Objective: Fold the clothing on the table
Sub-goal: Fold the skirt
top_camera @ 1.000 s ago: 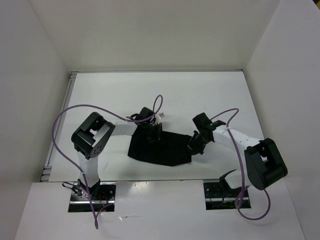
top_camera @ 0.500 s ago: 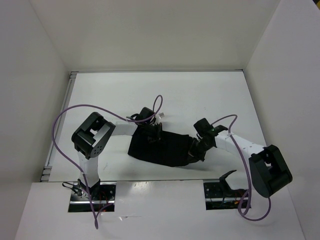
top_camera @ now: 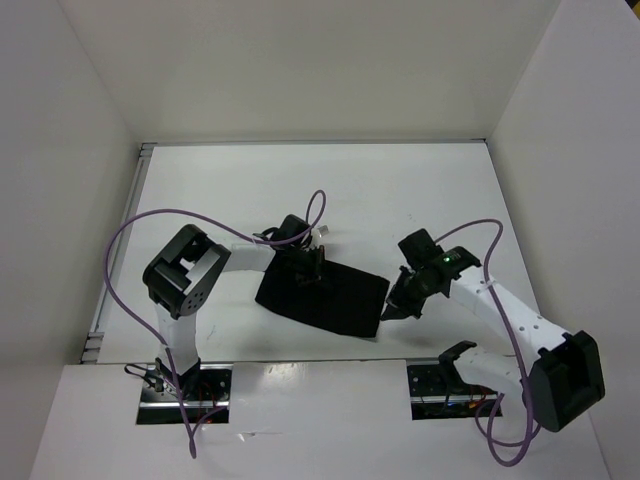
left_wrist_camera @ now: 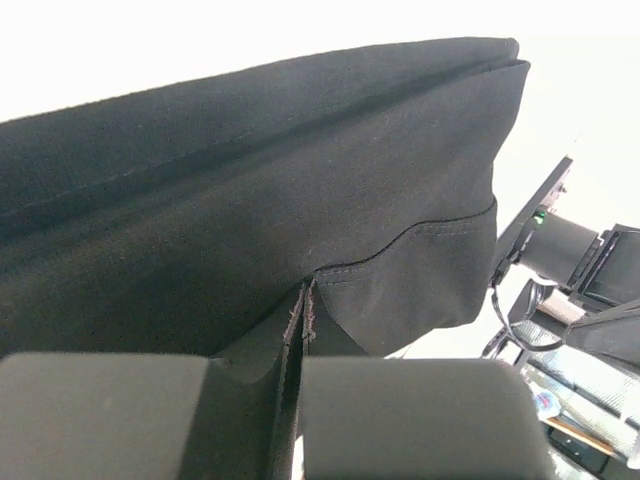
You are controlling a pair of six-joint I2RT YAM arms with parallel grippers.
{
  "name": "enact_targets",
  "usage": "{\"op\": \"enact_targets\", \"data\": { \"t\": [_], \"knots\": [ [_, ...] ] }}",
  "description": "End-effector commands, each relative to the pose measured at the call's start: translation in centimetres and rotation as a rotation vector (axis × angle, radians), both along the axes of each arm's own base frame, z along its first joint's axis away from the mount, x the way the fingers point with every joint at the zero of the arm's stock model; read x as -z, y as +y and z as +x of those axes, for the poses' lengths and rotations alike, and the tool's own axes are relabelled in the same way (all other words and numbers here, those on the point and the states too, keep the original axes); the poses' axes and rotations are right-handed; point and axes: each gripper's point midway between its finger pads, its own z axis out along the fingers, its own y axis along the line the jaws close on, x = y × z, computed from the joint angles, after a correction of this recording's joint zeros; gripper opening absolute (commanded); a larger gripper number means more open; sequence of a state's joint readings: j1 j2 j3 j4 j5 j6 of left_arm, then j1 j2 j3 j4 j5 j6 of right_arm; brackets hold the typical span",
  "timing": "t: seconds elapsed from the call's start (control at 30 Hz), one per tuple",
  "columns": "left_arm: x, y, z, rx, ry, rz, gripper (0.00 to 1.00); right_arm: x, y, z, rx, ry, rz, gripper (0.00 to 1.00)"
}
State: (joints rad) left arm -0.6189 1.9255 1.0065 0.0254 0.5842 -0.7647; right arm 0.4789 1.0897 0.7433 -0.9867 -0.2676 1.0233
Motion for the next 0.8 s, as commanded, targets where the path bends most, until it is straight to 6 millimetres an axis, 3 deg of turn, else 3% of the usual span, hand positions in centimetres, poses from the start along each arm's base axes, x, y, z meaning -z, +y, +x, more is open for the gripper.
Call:
{"op": "enact_targets", "data": {
  "t": [0.0,0.23,0.37,0.57,0.67,0.77],
  "knots": [
    [1.5,1.3,0.9,-0.030,-0.054,0.111,0.00,0.3,0.1,1.3,0.038,-0.012,-0.040,0.01],
    [0.9,1.1,1.2,-0.031,-0.069,0.100,0.00,2.6,3.0,5.5,0.023,-0.074,-0.011,0.02],
    [1.1,1.5,1.5,-0.045,-0.065,0.112,0.00,5.5,2.2,6.0,-0.004,-0.031,-0.106,0.02],
    [0.2,2.4,2.0,-0.075,-0.106,0.155,0.00,9.7,0.0,4.4,-0.038,0.094,-0.257,0.02],
    [0.0,2.8,2.4,-0.092,-0.111,0.165,0.00,10.5,-0.3,5.3,-0.045,0.090,-0.294,0.02],
    [-0.1,3.3,3.6,-0.112,-0.116,0.166,0.00,10.5,0.2,7.7,-0.073,0.048,-0.321,0.02]
  ]
}}
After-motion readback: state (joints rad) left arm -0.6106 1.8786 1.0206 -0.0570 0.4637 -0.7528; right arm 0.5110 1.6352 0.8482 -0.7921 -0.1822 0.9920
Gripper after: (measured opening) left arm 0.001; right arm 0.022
